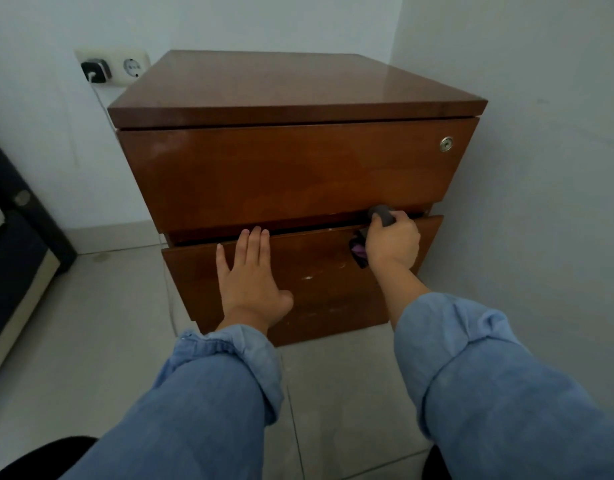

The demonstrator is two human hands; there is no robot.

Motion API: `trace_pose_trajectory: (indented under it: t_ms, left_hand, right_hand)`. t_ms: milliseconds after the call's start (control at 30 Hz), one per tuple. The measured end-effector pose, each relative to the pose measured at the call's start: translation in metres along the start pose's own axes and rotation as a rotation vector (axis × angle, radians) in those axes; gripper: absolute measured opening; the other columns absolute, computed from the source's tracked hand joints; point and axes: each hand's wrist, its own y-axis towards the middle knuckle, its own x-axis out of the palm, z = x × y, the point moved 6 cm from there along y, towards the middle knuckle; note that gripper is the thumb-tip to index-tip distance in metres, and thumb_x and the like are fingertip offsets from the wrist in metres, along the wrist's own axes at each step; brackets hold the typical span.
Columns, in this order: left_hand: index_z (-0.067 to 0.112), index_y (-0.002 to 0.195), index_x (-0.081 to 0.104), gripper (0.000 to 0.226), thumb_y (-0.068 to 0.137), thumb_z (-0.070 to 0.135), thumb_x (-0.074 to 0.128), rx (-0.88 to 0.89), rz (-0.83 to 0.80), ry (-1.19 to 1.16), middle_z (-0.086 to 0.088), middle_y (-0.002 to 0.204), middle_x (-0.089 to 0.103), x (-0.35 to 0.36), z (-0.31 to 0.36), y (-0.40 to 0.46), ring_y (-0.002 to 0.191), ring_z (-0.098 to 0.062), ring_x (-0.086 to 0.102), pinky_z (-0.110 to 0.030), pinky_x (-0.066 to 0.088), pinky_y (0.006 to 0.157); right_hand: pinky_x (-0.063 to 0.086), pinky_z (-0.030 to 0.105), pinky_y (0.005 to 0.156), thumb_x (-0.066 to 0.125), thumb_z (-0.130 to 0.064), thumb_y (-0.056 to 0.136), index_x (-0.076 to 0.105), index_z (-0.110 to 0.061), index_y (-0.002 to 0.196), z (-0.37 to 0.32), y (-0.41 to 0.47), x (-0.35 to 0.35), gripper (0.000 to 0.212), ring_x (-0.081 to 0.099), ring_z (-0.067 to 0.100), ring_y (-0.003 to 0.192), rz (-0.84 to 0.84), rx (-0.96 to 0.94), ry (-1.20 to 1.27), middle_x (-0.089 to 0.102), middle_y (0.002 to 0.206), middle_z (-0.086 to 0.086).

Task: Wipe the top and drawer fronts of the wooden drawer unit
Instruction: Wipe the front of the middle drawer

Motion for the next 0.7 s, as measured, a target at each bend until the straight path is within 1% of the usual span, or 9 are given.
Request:
trace_pose_trajectory:
  t_ms: [67, 167, 233, 300, 433, 500, 600, 700]
  left_hand:
    - [0.017, 0.152, -0.004, 0.104, 0.071, 0.059, 0.046, -0.009, 0.019, -0.014, 0.001, 0.16, 0.0, 0.002, 0.0, 0.001, 0.147, -0.019, -0.008, -0.052, -0.003, 0.116]
    - [0.017, 0.152, -0.001, 0.104, 0.069, 0.057, 0.047, -0.016, 0.035, -0.023, 0.0, 0.16, 0.004, 0.005, 0.001, 0.002, 0.147, -0.019, -0.005, -0.052, -0.002, 0.116]
    - [0.017, 0.152, -0.003, 0.105, 0.069, 0.057, 0.047, -0.022, 0.022, -0.015, 0.0, 0.16, 0.003, 0.006, 0.001, 0.002, 0.147, -0.019, -0.006, -0.052, -0.003, 0.116]
    - [0.018, 0.152, -0.005, 0.104, 0.07, 0.056, 0.047, -0.015, -0.001, -0.007, 0.002, 0.16, 0.0, 0.006, 0.001, 0.003, 0.147, -0.018, -0.008, -0.052, -0.004, 0.116]
    - [0.017, 0.152, -0.007, 0.1, 0.075, 0.054, 0.045, 0.045, -0.037, 0.049, 0.001, 0.161, -0.005, 0.0, -0.005, 0.008, 0.147, -0.018, -0.011, -0.053, -0.006, 0.116]
    - [0.015, 0.151, -0.008, 0.096, 0.079, 0.052, 0.043, 0.047, -0.031, 0.084, -0.001, 0.161, -0.006, -0.003, -0.011, 0.006, 0.147, -0.018, -0.011, -0.053, -0.006, 0.117]
    - [0.013, 0.152, -0.007, 0.092, 0.082, 0.049, 0.041, -0.042, 0.003, 0.101, -0.004, 0.161, -0.004, -0.005, -0.033, -0.004, 0.147, -0.019, -0.009, -0.052, -0.004, 0.117]
    - [0.016, 0.153, -0.003, 0.093, 0.079, 0.048, 0.044, -0.073, 0.029, 0.075, -0.001, 0.161, 0.0, -0.008, -0.055, -0.012, 0.148, -0.016, -0.005, -0.052, -0.002, 0.118]
  right_hand:
    - [0.047, 0.038, 0.079, 0.052, -0.031, 0.093, 0.059, -0.016, 0.121, -0.009, -0.003, 0.006, 0.032, 0.058, 0.032, 0.107, -0.025, -0.006, -0.044, 0.058, 0.122, 0.011]
    - [0.045, 0.035, 0.073, 0.05, -0.029, 0.095, 0.06, -0.017, 0.12, -0.023, -0.021, 0.02, 0.03, 0.059, 0.032, 0.104, -0.078, -0.076, -0.082, 0.058, 0.121, 0.01]
    - [0.042, 0.033, 0.068, 0.05, -0.028, 0.095, 0.062, -0.017, 0.114, -0.032, -0.038, 0.033, 0.026, 0.061, 0.031, 0.098, -0.11, -0.142, -0.063, 0.059, 0.117, 0.009]
    - [0.042, 0.032, 0.066, 0.051, -0.027, 0.095, 0.062, -0.016, 0.113, -0.039, -0.051, 0.042, 0.024, 0.061, 0.03, 0.095, -0.128, -0.193, -0.059, 0.059, 0.115, 0.007]
    - [0.048, 0.034, 0.067, 0.052, -0.028, 0.094, 0.061, -0.017, 0.116, -0.04, -0.047, 0.043, 0.026, 0.061, 0.03, 0.097, -0.215, -0.244, -0.092, 0.06, 0.116, 0.008]
    - [0.05, 0.035, 0.068, 0.055, -0.031, 0.093, 0.061, -0.018, 0.117, -0.036, -0.043, 0.041, 0.028, 0.061, 0.029, 0.099, -0.261, -0.26, -0.099, 0.06, 0.117, 0.007]
    - [0.05, 0.034, 0.068, 0.054, -0.033, 0.093, 0.06, -0.02, 0.117, -0.033, -0.041, 0.04, 0.028, 0.062, 0.028, 0.097, -0.261, -0.229, -0.095, 0.06, 0.118, 0.006]
    - [0.046, 0.033, 0.064, 0.05, -0.032, 0.095, 0.059, -0.02, 0.12, -0.035, -0.045, 0.042, 0.029, 0.062, 0.029, 0.094, -0.197, -0.232, -0.117, 0.057, 0.119, 0.007]
